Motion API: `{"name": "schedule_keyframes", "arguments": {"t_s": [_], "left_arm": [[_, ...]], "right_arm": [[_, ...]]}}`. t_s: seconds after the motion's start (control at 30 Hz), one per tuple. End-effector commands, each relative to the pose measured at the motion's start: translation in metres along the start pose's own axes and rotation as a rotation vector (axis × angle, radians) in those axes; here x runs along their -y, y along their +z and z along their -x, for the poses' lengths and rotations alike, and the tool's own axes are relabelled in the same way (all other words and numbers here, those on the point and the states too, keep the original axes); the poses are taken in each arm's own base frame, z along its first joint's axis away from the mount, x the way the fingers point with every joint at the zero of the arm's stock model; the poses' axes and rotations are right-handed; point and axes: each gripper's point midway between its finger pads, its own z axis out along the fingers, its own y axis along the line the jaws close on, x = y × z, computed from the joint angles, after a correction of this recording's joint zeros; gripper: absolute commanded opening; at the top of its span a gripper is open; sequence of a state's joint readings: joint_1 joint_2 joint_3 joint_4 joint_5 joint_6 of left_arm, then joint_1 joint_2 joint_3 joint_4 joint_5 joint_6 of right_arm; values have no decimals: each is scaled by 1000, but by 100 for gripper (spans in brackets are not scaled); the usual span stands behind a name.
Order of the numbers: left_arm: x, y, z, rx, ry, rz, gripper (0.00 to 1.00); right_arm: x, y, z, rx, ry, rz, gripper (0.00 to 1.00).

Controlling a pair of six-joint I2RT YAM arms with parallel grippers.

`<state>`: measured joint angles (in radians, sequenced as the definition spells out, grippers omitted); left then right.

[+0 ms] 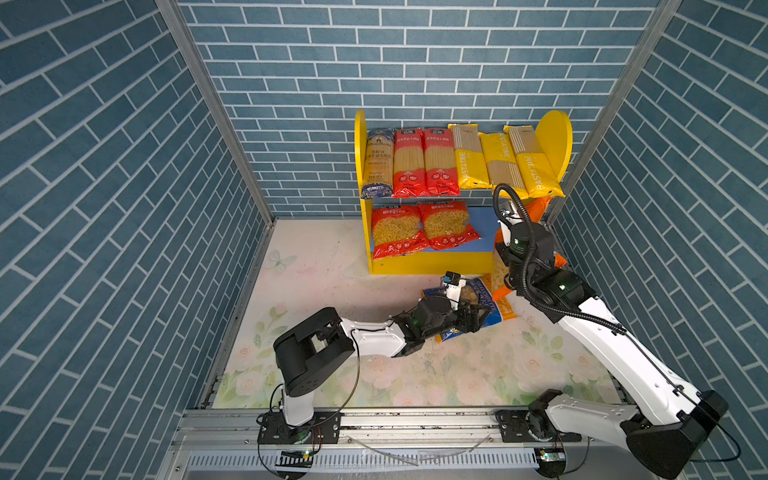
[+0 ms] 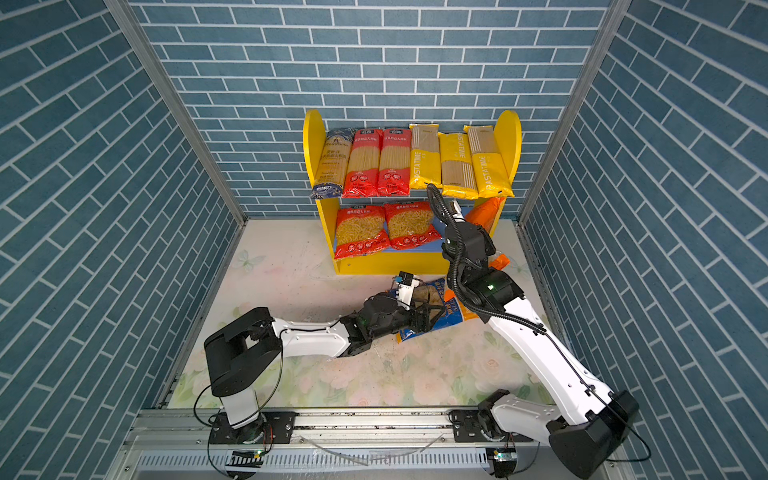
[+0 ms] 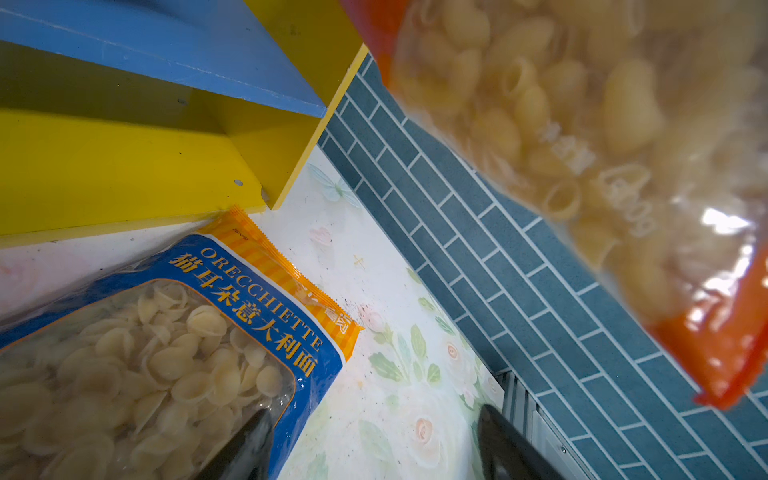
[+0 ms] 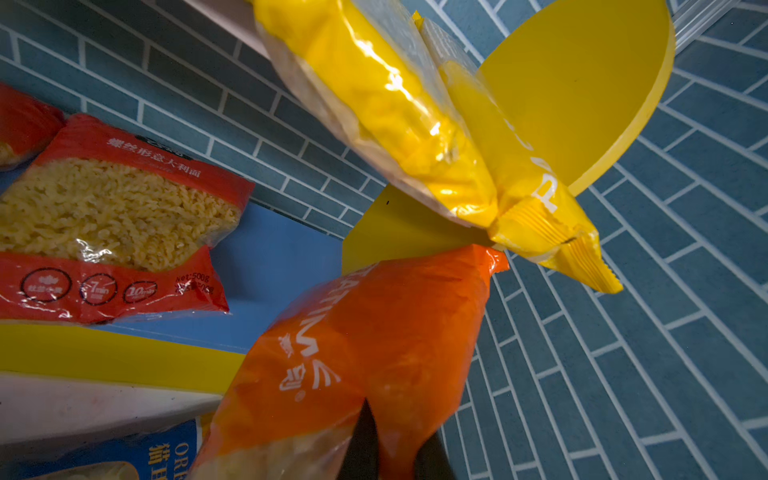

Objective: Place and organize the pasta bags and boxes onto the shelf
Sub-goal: 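Carry the macaroni bag to the lower shelf beside the red fusilli bags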

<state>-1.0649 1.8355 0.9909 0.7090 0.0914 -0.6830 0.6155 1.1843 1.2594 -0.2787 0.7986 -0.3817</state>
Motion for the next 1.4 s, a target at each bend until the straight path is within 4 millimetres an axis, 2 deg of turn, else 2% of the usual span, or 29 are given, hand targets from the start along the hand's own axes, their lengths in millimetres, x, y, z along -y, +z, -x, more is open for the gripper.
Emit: {"name": "schedule_keyframes", "arguments": {"t_s": [0.0,0.17,0.27,0.57,0.73,1.13,1.23,1.37], "left_arm": [[3,7,-1,3,23,-7,78],[1,19,-1,-13,56,5,78],[1,23,2,-19,69,6,78],[-9,21,-4,-37,69,31,78],[-15,17,-3,-39,67,47,78],[-15,18,-2,-43,71,55,78],[-15,18,-2,-42,71,54,78],[-16,18,-3,-39,67,55,78]], "right_arm": [[17,2,46,179,139,-53,0],[13,21,54,243,220,-79,0],[17,28,56,267,251,-112,0],[28,45,54,318,278,-150,0],[33,53,59,387,299,-137,0],[6,91,52,419,414,3,0],[1,103,39,377,411,12,0],[-13,126,-7,270,468,39,0]]}}
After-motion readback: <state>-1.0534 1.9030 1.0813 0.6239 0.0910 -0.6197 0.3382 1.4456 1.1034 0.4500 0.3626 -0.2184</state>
